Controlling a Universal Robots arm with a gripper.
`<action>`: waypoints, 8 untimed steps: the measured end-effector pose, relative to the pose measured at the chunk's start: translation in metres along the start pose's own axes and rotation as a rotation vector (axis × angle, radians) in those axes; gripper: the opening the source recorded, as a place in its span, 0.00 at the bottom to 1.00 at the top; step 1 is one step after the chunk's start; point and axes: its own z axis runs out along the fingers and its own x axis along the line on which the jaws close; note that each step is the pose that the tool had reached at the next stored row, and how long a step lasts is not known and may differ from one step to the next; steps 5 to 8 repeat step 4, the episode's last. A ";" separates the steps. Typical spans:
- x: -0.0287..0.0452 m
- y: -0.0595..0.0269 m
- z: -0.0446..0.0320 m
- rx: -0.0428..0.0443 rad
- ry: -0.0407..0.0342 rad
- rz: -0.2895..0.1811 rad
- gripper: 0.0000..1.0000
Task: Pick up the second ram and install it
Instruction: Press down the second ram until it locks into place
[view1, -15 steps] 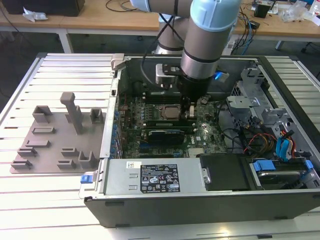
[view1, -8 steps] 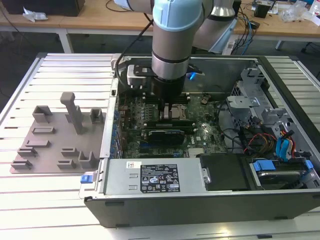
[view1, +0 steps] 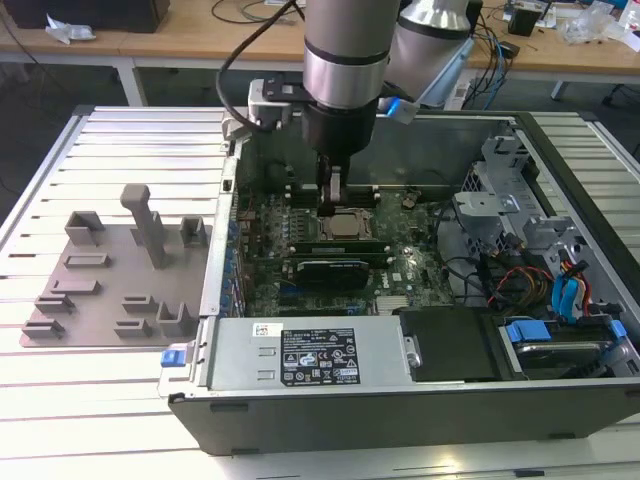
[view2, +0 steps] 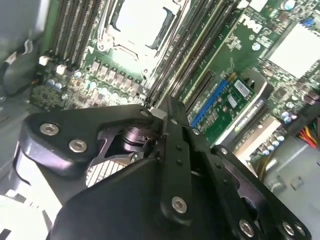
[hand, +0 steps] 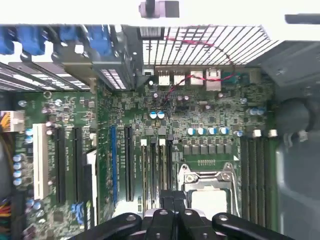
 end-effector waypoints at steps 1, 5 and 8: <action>-0.0001 0.0000 -0.0004 0.0001 -0.0001 0.000 0.10; -0.0001 0.0000 -0.0006 -0.0001 0.0000 0.000 0.10; -0.0001 0.0000 -0.0006 -0.0001 0.0000 0.000 0.10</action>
